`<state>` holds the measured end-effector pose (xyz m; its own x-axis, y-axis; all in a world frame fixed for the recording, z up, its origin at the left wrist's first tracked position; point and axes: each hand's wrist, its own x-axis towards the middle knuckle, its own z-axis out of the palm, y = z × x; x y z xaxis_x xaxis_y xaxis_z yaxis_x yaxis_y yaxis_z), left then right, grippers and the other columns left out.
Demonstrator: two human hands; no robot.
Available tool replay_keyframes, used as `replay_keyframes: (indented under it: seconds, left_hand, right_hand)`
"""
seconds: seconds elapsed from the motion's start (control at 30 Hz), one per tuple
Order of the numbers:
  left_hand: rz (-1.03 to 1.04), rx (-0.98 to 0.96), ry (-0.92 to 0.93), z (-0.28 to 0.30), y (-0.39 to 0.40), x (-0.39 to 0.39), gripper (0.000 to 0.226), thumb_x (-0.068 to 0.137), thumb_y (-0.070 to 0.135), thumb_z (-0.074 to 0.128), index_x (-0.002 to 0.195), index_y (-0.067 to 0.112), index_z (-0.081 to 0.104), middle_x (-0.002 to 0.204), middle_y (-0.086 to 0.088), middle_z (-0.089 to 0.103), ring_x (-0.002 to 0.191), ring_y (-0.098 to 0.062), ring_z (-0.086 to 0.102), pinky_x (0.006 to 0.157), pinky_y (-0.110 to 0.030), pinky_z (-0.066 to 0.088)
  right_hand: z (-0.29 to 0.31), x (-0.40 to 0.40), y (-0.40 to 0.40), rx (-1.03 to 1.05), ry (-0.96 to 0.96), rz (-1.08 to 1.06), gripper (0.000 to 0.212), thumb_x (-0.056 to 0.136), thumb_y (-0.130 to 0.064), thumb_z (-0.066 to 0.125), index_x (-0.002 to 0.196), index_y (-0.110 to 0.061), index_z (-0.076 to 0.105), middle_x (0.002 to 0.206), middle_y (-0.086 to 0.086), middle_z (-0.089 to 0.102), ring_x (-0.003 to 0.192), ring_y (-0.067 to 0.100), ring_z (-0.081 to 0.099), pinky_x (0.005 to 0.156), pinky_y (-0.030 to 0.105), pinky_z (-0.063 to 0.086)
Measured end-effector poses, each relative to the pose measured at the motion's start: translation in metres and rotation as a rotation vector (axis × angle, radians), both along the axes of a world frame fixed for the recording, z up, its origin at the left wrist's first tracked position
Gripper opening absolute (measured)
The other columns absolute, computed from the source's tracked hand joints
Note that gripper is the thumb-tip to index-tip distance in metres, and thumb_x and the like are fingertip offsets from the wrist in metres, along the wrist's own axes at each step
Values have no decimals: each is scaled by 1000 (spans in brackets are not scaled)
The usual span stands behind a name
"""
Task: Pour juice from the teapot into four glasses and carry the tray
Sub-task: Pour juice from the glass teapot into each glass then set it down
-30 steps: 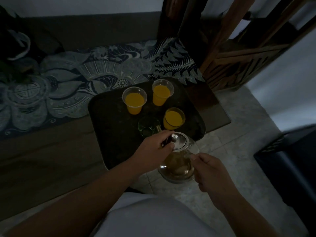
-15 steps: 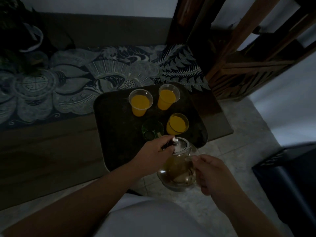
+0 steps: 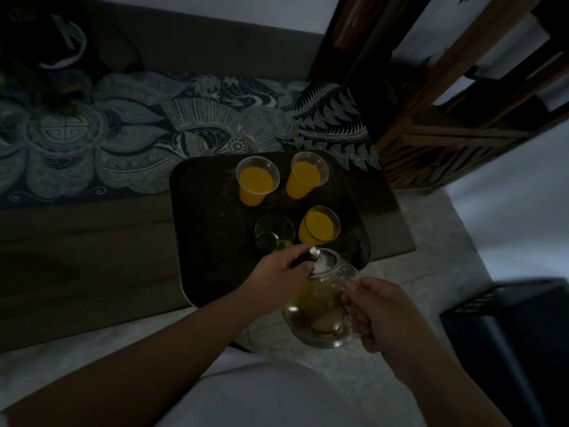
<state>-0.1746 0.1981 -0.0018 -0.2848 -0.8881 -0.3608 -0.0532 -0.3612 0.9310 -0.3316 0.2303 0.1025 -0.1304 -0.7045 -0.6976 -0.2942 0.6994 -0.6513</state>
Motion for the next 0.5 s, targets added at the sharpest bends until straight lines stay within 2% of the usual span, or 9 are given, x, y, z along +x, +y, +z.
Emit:
replay_keyframes:
  seconds: [0.23,0.33,0.4,0.5]
  left_hand:
    - [31,9,37,1,2,1,36,97,18,55,96,53,63,98,3,70,88,-8,64,79,-29,49]
    - [48,21,60,-2,1,0,28,94,23,56,101,49,67,94,5,71,88,-14,66,80,-36,52]
    - [63,34,92,-2,1,-1,25,88,31,57,99,50,68,101,-3,72,100,-27,67,89,-47,54]
    - [62,30,116,-3,0,0,27,84,35,56,104,49,68,106,-6,71,105,-31,66,95,-52,51]
  right_hand:
    - [6,0,-5,4,29,47,25,93,-17,53,72,-8,64,48,-2,38,40,8,31,43,20,19]
    - [9,0,-9,-2,45,73,22,92,-17,54,78,-5,66,47,-2,40,40,8,32,42,19,21]
    - [10,0,-11,-8,58,97,23,92,-17,55,81,0,65,48,-1,40,40,8,33,41,20,21]
    - [13,1,-16,-20,87,139,23,91,-18,57,78,-1,64,49,0,41,42,10,33,42,21,22]
